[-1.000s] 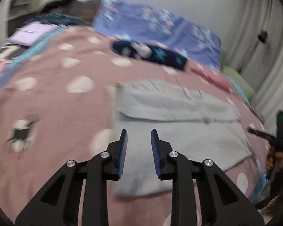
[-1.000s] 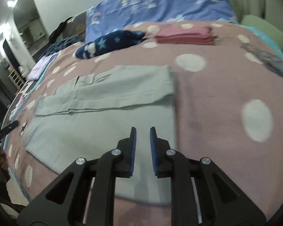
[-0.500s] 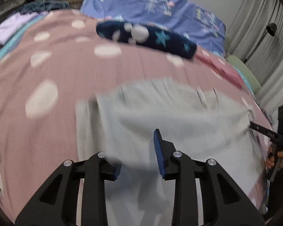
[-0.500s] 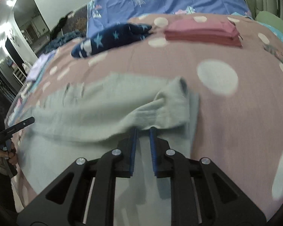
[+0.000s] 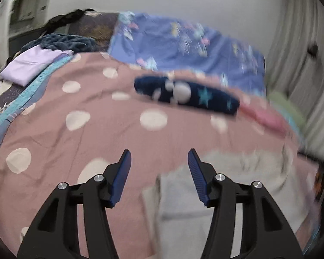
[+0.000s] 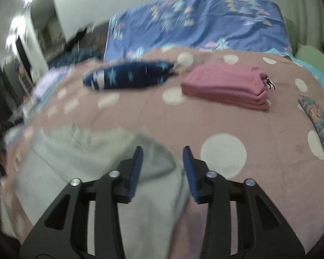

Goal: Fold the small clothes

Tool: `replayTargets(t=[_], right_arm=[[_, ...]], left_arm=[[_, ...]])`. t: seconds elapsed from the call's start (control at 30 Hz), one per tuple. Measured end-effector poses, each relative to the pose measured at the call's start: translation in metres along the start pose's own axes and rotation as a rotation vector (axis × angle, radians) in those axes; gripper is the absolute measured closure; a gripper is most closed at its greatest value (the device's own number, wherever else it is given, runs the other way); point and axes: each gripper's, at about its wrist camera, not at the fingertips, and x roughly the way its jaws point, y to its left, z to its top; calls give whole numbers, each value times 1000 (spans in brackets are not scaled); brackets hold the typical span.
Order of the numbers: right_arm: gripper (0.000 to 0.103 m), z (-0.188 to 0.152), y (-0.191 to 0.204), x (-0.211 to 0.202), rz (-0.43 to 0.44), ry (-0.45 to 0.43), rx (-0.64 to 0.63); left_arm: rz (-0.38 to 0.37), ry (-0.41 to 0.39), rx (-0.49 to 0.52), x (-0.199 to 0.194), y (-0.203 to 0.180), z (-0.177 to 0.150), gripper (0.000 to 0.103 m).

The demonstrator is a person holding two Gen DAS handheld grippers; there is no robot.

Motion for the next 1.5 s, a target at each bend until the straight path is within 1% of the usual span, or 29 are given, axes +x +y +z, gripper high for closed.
replayTargets(t=[0.07, 0.1, 0.13, 0.17, 0.23, 0.27, 0.3, 0.33, 0.4, 0.47, 0.53, 0.6, 0.67, 0.7, 0.73, 0.77, 0.8, 0.83, 0.9, 0.93, 0.97, 1.0, 1.03, 1.13, 1.17, 1.23, 1.33, 1.43, 1.5], right_arm=[[50, -4, 7, 12, -8, 37, -65], [43, -4, 11, 18, -8, 50, -98], [40, -2, 14, 24, -10, 58, -123], [39, -1, 16, 29, -11, 64, -137], [39, 6, 21, 43, -5, 81, -152], [40, 9, 21, 48, 2, 86, -150], [61, 12, 22, 52, 10, 87, -143], [102, 17, 19, 57, 28, 86, -110], [103, 24, 2, 59, 23, 68, 21], [103, 26, -24, 58, 22, 45, 179], [103, 21, -47, 56, 48, 48, 291], [102, 16, -56, 54, 124, 56, 308], [95, 15, -53, 49, 176, 61, 271], [80, 17, -49, 47, 193, 66, 236], [50, 19, -43, 46, 210, 75, 191], [39, 21, -38, 46, 215, 76, 163], [33, 25, -31, 47, 219, 83, 120], [33, 29, -23, 52, 229, 101, 77], [33, 34, -7, 66, 237, 154, 10], [37, 33, -2, 71, 226, 174, -19], [48, 33, 6, 80, 195, 203, -59], [95, 32, 11, 88, 161, 231, -77], [99, 32, 11, 91, 149, 240, -60], [99, 38, -18, 72, 139, 92, 144], [99, 37, -30, 69, 121, 73, 208], [99, 31, -49, 71, 118, 82, 305], [98, 21, -61, 73, 129, 90, 374], [96, 17, -59, 73, 130, 97, 370], [94, 18, -58, 75, 129, 103, 364]], left_arm=[[26, 87, 109, 13, -7, -17, 40], [39, 123, 153, 19, -10, -25, 40], [55, 160, 198, 24, -14, -32, 40], [71, 195, 253, 30, -20, -39, 40], [76, 220, 323, 37, -28, -46, 39], [75, 224, 342, 40, -31, -46, 37], [75, 223, 356, 44, -34, -46, 35], [81, 217, 366, 47, -37, -44, 35], [118, 164, 360, 51, -39, -34, 35], [130, 103, 284, 47, -31, -18, 35], [77, 39, 140, 39, -13, -3, 34], [27, 24, 67, 33, -2, 2, 34], [29, 31, 79, 31, 0, 1, 34], [39, 40, 100, 30, -1, -2, 34], [47, 55, 124, 29, -3, -6, 34], [49, 71, 145, 28, -4, -10, 34], [49, 83, 158, 27, -5, -14, 34], [47, 99, 172, 25, -6, -19, 34], [46, 121, 192, 22, -7, -29, 29], [52, 136, 213, 21, -9, -34, 29], [59, 144, 222, 22, -9, -36, 29], [67, 156, 232, 21, -10, -40, 29], [73, 163, 237, 20, -10, -42, 29], [78, 154, 228, 14, -7, -45, 27], [74, 149, 218, 14, -4, -44, 27], [65, 144, 206, 16, -3, -41, 26], [47, 139, 202, 23, -6, -37, 26], [-5, 140, 214, 30, -17, -35, 26], [-25, 152, 246, 34, -26, -37, 26]])
